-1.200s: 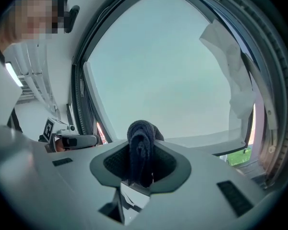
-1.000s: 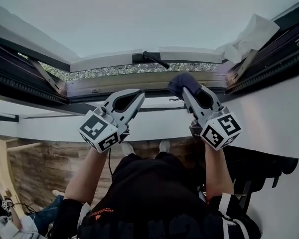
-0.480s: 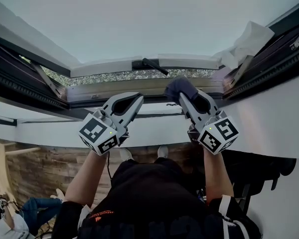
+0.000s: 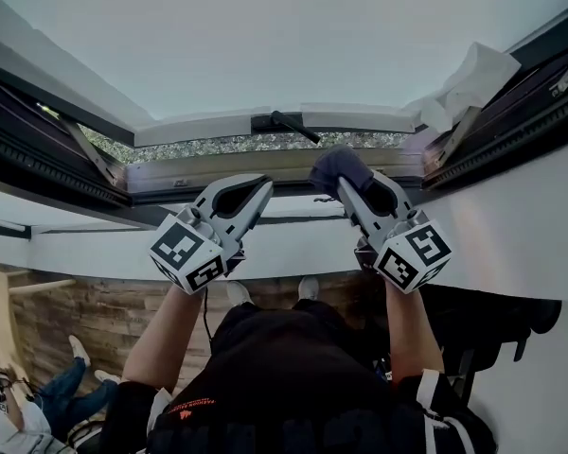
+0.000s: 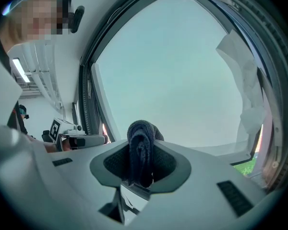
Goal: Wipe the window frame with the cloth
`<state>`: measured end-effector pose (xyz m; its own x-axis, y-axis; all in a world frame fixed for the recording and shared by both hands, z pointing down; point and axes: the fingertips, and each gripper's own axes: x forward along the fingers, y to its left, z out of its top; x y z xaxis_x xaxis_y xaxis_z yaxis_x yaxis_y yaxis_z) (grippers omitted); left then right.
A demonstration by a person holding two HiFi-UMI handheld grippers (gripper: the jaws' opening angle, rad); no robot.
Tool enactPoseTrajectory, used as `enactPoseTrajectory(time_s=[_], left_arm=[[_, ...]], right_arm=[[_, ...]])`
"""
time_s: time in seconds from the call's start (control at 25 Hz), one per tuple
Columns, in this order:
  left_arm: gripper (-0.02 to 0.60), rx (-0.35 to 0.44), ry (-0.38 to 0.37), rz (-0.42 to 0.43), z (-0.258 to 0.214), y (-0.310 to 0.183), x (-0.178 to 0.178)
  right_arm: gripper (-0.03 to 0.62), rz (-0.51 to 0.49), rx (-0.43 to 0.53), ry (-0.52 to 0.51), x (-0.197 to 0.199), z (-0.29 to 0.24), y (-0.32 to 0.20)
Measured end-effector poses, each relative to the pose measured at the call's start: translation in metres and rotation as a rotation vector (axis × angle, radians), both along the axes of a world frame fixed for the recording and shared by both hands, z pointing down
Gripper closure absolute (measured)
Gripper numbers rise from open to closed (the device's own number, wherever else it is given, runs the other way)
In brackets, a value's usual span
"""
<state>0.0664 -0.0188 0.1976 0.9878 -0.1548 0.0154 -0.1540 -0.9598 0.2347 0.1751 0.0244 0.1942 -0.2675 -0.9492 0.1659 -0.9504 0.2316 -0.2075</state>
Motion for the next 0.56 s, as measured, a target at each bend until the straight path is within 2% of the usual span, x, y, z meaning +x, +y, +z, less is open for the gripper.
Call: enactPoseTrajectory(time_s=[0.56], left_arm=[[0.563,-0.005,0.002,-0.013,-0.0027,-0.0007,0.0077]], right_arm=[[0.496,-0.005,0.001,-0.011,0.0050,-0.0006,-0.0010]])
